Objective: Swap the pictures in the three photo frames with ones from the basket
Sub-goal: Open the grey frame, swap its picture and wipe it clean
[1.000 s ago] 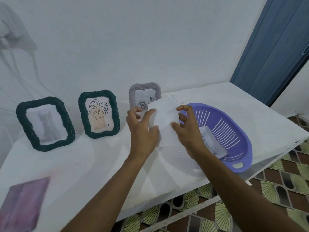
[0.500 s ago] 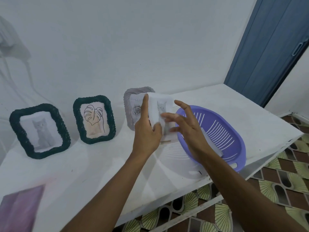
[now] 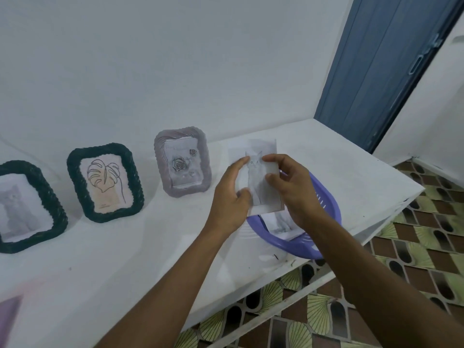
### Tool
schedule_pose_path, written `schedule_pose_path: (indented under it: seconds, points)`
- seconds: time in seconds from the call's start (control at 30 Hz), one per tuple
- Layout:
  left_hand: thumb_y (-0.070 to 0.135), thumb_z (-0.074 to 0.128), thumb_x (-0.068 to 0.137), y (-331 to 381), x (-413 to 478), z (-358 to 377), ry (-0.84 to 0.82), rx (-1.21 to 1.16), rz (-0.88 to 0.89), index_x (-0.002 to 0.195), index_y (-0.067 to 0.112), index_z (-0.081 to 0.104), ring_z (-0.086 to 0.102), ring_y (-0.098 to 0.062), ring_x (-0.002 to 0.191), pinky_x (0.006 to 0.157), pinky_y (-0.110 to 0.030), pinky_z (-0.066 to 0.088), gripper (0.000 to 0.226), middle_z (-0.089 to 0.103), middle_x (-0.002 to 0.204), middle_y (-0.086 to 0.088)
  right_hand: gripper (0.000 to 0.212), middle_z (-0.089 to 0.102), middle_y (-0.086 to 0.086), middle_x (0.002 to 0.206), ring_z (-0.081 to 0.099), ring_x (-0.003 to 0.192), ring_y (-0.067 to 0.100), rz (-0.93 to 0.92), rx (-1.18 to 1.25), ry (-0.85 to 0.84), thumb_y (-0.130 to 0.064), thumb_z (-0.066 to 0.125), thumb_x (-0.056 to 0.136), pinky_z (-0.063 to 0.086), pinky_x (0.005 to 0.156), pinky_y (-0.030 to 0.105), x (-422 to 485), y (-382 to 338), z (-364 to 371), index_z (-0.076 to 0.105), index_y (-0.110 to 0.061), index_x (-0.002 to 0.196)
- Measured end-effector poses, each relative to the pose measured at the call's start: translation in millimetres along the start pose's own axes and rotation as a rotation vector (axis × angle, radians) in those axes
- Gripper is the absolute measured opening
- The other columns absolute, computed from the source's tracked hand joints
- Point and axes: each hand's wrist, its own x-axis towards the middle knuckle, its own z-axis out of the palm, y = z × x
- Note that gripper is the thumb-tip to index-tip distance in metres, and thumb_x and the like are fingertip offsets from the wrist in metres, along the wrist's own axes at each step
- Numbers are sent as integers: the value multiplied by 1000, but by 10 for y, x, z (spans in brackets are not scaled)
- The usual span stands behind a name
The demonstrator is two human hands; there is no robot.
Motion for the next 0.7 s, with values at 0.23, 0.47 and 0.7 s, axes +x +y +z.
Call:
schedule_pose_path:
  seconds: [0.23,0.47,0.7]
  points:
    - [22,54,95,-465,-28,165,30,395,-134,133,33,51,20,-24,142,114,-46,22,40,23,154,-3,35,59,-2,116,57,91,16,143,-462,-124,-3,59,87,46,69,26,247,452,-454,64,-29,111]
    - [37,49,86,-528,-127,80,74,278,-178,122,25,62,42,-17,130,110,-45,34,40,49,138,1,38,57,5,121,55,106,23,145,-836,-336,-7,64,87,47,88,31,331,607,-368,58,-20,122]
    - [38,53,87,-626,-154,-83,98,328,-153,122,26,62,42,-14,130,110,-42,35,37,52,137,2,47,58,7,126,57,110,24,4,-1103,-434,-14,71,84,45,91,29,361,700,-246,56,-18,127]
